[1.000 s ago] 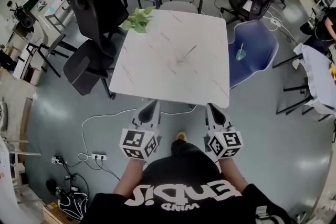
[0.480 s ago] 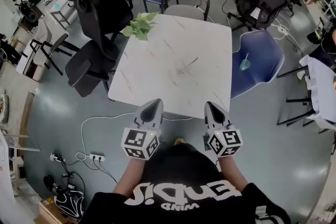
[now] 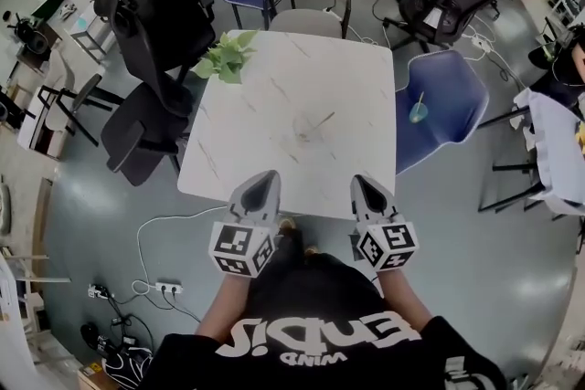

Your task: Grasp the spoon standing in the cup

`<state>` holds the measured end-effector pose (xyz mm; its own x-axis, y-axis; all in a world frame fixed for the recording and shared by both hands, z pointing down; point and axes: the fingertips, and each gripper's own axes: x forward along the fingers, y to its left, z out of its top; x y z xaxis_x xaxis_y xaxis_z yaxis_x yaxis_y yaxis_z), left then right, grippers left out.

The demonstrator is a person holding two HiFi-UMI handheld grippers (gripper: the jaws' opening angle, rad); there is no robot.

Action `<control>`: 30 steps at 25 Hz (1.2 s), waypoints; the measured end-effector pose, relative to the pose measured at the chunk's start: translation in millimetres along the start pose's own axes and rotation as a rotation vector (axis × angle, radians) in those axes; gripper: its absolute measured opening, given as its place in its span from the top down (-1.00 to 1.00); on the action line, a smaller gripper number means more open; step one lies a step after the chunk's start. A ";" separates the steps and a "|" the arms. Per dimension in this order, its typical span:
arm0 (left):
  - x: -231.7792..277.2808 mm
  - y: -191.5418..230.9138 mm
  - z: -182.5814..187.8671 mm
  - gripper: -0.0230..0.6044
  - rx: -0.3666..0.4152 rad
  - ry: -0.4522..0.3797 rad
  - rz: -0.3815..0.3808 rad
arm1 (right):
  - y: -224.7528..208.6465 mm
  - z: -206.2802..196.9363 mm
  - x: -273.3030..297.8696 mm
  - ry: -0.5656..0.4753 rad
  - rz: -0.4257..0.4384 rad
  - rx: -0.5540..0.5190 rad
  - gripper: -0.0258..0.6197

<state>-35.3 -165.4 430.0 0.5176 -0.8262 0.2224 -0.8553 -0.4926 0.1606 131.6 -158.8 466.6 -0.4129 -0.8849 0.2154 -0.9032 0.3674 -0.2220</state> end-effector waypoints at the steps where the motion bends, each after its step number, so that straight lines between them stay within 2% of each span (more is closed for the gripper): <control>1: 5.2 3.2 2.1 0.88 0.001 0.001 -0.005 | -2.2 1.9 4.6 0.002 -0.008 -0.002 0.88; 5: 24.2 15.9 11.2 0.88 0.001 0.002 -0.024 | -7.0 8.6 21.6 0.011 -0.032 -0.022 0.88; 20: 58.5 33.3 18.1 0.88 0.007 0.012 -0.087 | -7.0 17.8 59.6 -0.027 -0.006 0.039 0.87; 22: 59.2 34.0 17.7 0.88 0.006 0.012 -0.089 | -4.7 15.2 62.8 -0.016 0.012 0.059 0.59; 23: 59.6 34.6 17.4 0.88 0.004 0.012 -0.090 | -3.6 13.9 64.3 -0.012 0.019 0.065 0.52; 26: 61.2 36.4 15.0 0.88 0.000 0.012 -0.090 | -0.5 10.2 68.6 -0.007 0.040 0.076 0.36; 30: 63.3 37.0 12.5 0.88 -0.006 0.013 -0.090 | 0.7 4.8 74.3 0.010 0.063 0.104 0.30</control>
<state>-34.5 -239.3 438.0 0.5928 -0.7750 0.2192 -0.8051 -0.5632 0.1862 100.9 -225.7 477.9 -0.4699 -0.8580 0.2073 -0.8586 0.3898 -0.3329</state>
